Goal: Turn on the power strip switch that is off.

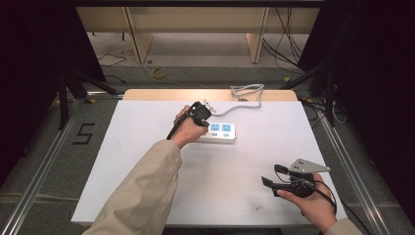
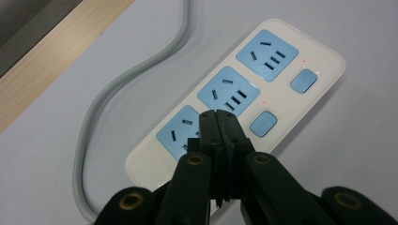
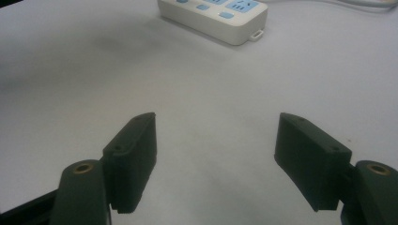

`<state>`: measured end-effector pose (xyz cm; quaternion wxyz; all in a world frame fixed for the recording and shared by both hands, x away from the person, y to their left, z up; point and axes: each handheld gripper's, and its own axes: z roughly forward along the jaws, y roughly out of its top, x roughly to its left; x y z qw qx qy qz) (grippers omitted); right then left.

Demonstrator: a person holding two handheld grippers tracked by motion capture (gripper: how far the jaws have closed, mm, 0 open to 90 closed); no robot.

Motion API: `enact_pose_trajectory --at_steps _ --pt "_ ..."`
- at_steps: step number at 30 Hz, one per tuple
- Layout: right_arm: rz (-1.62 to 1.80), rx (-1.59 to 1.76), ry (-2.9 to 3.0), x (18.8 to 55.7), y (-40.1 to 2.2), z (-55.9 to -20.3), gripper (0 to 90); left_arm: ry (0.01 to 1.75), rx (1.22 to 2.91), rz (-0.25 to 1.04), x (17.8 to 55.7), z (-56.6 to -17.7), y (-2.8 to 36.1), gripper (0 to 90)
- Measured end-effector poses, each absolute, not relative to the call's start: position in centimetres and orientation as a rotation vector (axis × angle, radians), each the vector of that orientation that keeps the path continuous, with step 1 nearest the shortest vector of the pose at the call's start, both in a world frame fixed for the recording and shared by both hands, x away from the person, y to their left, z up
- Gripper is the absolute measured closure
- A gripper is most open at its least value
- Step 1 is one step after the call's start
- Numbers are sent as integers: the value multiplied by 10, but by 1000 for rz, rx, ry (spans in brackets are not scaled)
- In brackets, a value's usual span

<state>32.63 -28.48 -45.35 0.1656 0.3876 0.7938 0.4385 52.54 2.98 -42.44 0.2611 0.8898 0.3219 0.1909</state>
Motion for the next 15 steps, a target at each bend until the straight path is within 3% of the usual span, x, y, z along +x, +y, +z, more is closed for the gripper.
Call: enact_pose_trajectory --at_steps 15 --pt "1242 1104 2266 327 -285 -454 302 906 2477 485 530 -432 30 899"
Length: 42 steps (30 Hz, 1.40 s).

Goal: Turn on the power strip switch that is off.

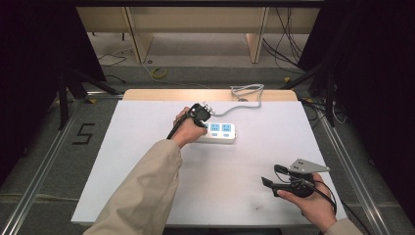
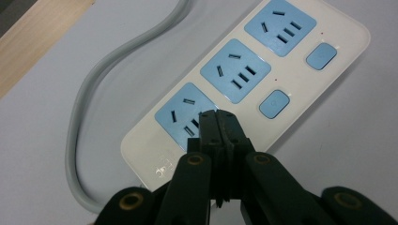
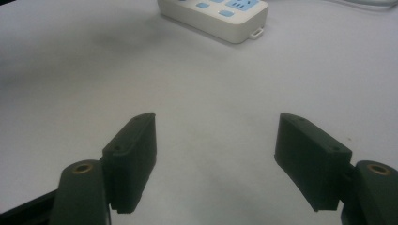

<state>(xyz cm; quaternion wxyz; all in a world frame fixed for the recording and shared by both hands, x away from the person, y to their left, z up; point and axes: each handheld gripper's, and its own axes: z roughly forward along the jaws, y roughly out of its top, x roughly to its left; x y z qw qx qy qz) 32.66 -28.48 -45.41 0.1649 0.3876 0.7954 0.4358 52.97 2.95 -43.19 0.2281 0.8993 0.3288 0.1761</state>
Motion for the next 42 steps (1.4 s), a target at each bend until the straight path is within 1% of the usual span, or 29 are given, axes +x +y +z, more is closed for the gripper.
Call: enact_pose_trajectory --at_steps 6,42 --pt "1242 1107 2266 327 -285 -454 301 907 2505 472 531 -434 30 899" --pt "1243 1103 2274 326 -284 -455 298 913 2540 443 533 -436 26 899"
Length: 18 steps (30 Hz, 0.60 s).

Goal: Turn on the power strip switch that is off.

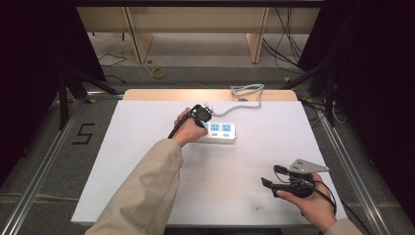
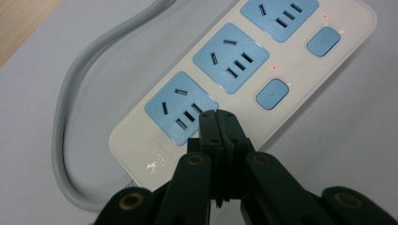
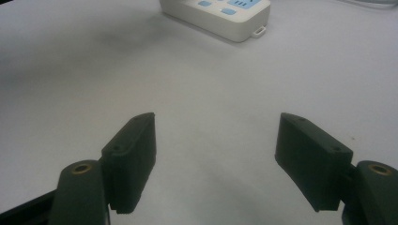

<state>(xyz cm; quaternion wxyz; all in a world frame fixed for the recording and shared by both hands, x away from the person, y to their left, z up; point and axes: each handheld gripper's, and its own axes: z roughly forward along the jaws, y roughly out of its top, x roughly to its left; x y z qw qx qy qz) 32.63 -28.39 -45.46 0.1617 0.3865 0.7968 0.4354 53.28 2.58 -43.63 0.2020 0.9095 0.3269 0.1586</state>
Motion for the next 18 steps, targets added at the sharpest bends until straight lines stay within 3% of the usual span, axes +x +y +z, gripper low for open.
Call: enact_pose_trajectory --at_steps 18 --pt "1246 1098 2276 326 -284 -454 296 877 2582 495 531 -439 20 899"
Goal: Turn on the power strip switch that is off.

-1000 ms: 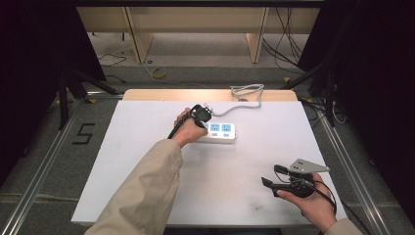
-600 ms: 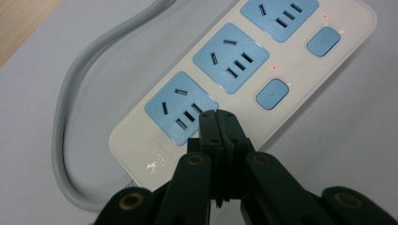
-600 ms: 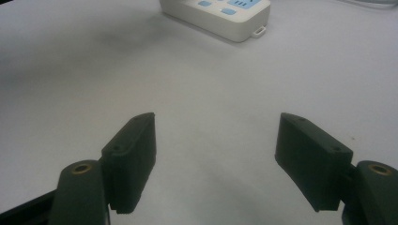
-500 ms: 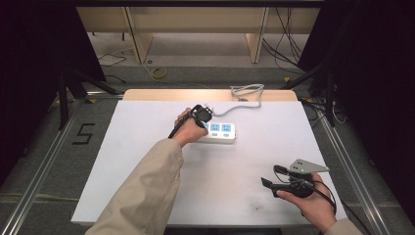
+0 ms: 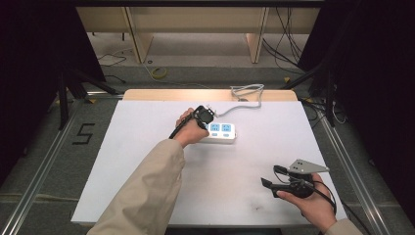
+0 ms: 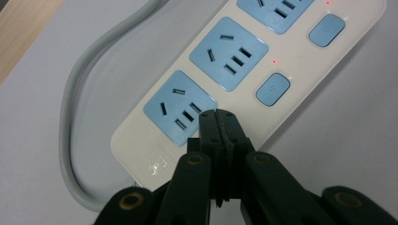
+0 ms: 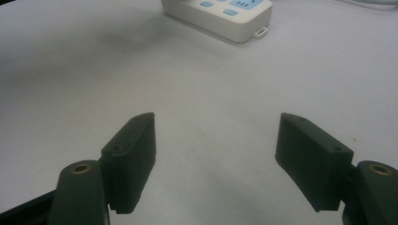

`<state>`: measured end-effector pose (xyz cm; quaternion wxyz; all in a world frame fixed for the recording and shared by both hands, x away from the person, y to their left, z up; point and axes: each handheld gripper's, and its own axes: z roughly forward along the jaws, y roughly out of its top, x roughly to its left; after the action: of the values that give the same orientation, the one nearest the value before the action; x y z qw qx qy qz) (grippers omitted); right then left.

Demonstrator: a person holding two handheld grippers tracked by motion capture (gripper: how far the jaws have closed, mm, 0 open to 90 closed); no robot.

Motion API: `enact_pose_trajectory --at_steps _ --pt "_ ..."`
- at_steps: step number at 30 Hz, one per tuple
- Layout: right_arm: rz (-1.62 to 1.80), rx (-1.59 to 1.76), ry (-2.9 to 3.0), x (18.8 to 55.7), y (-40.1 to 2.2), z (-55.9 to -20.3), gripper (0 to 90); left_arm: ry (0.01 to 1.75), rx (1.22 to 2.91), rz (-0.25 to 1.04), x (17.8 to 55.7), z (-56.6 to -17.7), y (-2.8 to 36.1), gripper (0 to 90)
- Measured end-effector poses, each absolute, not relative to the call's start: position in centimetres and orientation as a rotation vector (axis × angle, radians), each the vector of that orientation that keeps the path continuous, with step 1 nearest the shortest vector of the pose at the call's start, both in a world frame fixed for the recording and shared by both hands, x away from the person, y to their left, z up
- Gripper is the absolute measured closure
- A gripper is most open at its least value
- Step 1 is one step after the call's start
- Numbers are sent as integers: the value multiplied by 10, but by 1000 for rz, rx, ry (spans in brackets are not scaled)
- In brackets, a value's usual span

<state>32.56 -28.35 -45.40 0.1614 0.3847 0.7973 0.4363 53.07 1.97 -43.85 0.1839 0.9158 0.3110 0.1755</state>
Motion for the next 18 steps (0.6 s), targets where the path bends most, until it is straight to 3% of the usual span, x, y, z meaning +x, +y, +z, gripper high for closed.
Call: enact_pose_trajectory --at_steps 18 --pt "1246 1094 2274 325 -283 -453 296 896 2568 487 530 -440 22 900"
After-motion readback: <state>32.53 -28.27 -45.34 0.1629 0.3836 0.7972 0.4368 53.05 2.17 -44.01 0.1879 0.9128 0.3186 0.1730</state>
